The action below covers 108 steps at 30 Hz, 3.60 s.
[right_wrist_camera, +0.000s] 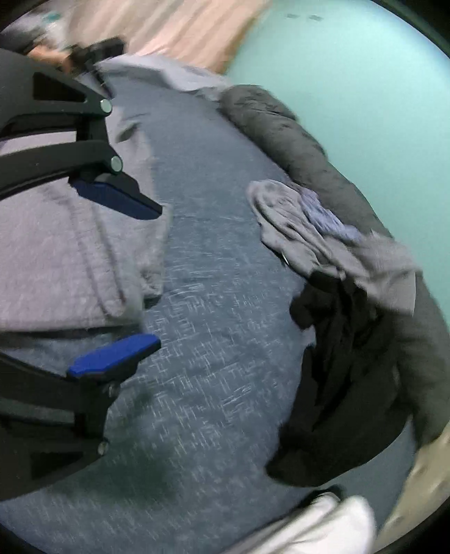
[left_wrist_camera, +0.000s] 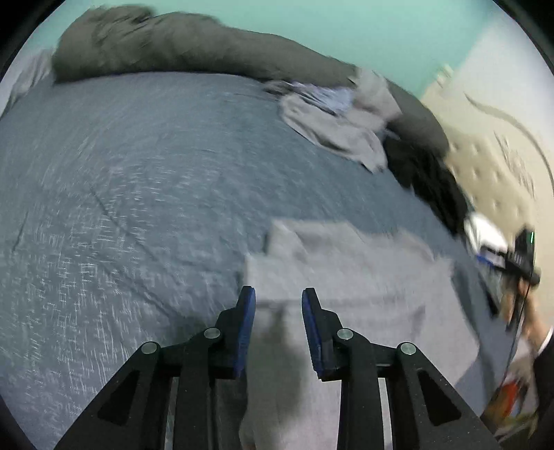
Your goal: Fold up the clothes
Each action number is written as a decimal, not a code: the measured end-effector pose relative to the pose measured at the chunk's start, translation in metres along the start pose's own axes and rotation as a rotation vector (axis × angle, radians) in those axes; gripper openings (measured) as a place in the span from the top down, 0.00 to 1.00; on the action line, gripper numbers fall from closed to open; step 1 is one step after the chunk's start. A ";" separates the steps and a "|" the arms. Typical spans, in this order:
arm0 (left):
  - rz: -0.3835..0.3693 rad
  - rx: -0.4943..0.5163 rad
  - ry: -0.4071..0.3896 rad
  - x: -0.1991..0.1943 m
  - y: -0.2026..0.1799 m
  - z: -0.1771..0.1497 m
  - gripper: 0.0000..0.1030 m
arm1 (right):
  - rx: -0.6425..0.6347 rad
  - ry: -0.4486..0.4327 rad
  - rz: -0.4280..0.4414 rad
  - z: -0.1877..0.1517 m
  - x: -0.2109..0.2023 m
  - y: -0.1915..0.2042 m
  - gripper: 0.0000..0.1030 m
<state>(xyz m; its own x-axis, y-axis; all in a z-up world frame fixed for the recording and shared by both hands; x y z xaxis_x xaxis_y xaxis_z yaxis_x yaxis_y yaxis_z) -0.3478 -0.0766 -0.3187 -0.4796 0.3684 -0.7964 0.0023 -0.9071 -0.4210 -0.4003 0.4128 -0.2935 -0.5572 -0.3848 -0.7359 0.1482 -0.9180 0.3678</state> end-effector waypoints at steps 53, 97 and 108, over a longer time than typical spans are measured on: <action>0.030 -0.074 -0.026 0.092 0.037 0.045 1.00 | -0.257 0.136 -0.092 -0.025 0.103 0.004 0.86; 0.005 -0.073 -0.146 0.059 0.040 0.078 0.96 | -0.129 -0.009 -0.098 0.011 0.083 -0.015 0.97; 0.050 -0.127 -0.109 0.077 0.050 0.080 0.94 | -0.143 0.046 -0.200 0.021 0.103 -0.022 0.98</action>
<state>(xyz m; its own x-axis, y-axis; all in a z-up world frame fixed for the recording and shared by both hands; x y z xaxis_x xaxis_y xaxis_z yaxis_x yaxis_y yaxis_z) -0.4548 -0.1097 -0.3663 -0.5683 0.2933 -0.7687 0.1361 -0.8879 -0.4394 -0.4780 0.3949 -0.3660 -0.5500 -0.1955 -0.8119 0.1546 -0.9792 0.1311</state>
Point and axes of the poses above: each gripper's, at about its wrist camera, not at the fingertips, and x roughly the way its jaws point, y to its left, z to its top, the point moved 8 cm from there along x, roughly the way its jaws point, and after that the axes turned 12 degrees about -x, right-handed, at the moved point
